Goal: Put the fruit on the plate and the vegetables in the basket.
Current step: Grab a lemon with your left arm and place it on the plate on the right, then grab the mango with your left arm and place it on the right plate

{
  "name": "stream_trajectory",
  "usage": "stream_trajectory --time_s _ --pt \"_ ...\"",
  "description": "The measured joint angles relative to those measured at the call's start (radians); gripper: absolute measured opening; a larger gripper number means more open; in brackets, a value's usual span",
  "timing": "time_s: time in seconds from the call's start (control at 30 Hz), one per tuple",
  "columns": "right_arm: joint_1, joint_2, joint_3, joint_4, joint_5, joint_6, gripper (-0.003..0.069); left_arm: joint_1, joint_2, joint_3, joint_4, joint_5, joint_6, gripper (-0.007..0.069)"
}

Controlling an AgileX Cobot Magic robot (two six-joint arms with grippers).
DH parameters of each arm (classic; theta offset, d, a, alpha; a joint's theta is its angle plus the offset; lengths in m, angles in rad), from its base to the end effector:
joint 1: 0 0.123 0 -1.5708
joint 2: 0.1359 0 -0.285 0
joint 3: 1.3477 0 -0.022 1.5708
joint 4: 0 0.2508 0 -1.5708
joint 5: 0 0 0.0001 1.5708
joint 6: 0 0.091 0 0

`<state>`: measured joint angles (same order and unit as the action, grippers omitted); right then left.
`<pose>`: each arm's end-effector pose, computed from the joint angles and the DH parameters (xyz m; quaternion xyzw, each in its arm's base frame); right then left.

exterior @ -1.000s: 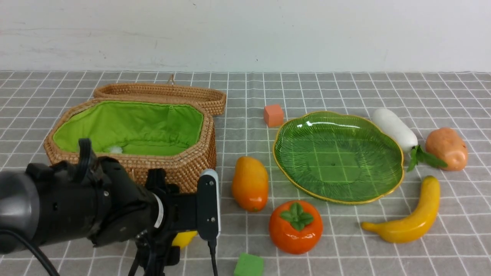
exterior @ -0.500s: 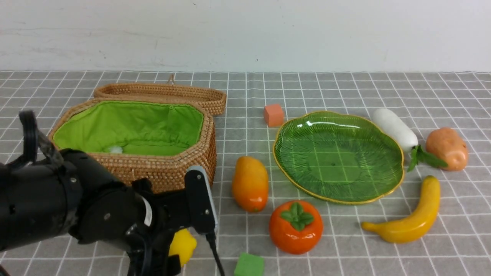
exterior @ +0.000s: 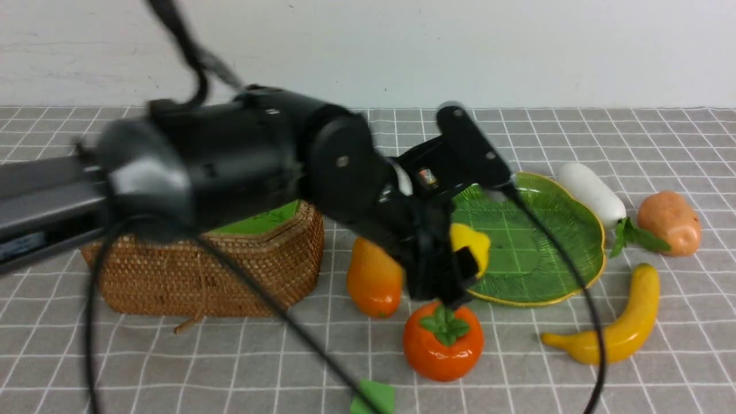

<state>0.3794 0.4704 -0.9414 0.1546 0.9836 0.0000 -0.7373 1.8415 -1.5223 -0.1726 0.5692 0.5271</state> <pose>0.0414 0.0291 0.4000 -0.1569 0.8231 0.1777 0.5160 0.3091 -0.2922 0.2838 0.5055 0.7744 -0.1092 0.3645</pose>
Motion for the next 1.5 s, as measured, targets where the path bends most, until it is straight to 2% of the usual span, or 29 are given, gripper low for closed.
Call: stream_trajectory --time_s 0.17,0.33,0.47,0.6,0.77,0.83,0.9,0.93,0.97,1.03,1.13,1.2,1.27,1.5 --pt "0.000 0.000 0.000 -0.019 0.028 0.040 0.0141 0.003 0.256 -0.297 -0.008 0.029 -0.086 0.0543" --pt "0.000 0.000 0.000 -0.019 0.065 0.045 0.0141 0.003 0.395 -0.464 -0.006 0.007 -0.100 0.0542" --pt "0.000 0.000 0.000 -0.019 0.078 0.048 0.0144 0.003 0.440 -0.481 -0.006 -0.049 -0.101 0.0543" --pt "0.000 0.000 0.000 -0.019 0.097 0.048 0.0147 0.003 0.453 -0.481 -0.012 -0.063 -0.102 0.0640" --pt "0.000 0.000 0.000 -0.026 0.102 0.048 0.0148 0.003 0.419 -0.481 -0.016 -0.006 -0.118 0.0667" --pt "0.000 0.000 0.000 -0.029 0.102 0.048 0.0148 0.003 0.374 -0.481 -0.015 0.064 -0.152 0.0651" --pt "0.000 0.000 0.000 -0.030 0.102 0.048 0.0148 0.003 0.313 -0.481 -0.001 0.171 -0.237 0.0610" --pt "0.000 0.000 0.000 -0.030 0.102 0.046 0.0148 0.003 0.279 -0.481 0.018 0.244 -0.312 0.0561" --pt "0.000 0.000 0.000 -0.031 0.102 0.045 0.0148 0.003 0.273 -0.482 0.023 0.256 -0.325 0.0561" --pt "0.000 0.000 0.000 -0.033 0.102 0.032 0.0148 0.003 0.195 -0.485 0.095 0.424 -0.498 0.0439" --pt "0.000 0.000 0.000 -0.033 0.102 0.029 0.0148 0.003 0.168 -0.488 0.185 0.559 -0.607 0.0348" --pt "0.000 0.000 0.000 -0.033 0.102 0.029 0.0148 0.003 0.171 -0.482 0.240 0.596 -0.661 0.0337" --pt "0.000 0.000 0.000 -0.033 0.102 0.029 0.0150 0.003 0.178 -0.473 0.264 0.599 -0.687 0.0347" --pt "0.000 0.000 0.000 -0.033 0.102 0.029 0.0154 0.003 0.261 -0.411 0.408 0.537 -0.834 0.0565"
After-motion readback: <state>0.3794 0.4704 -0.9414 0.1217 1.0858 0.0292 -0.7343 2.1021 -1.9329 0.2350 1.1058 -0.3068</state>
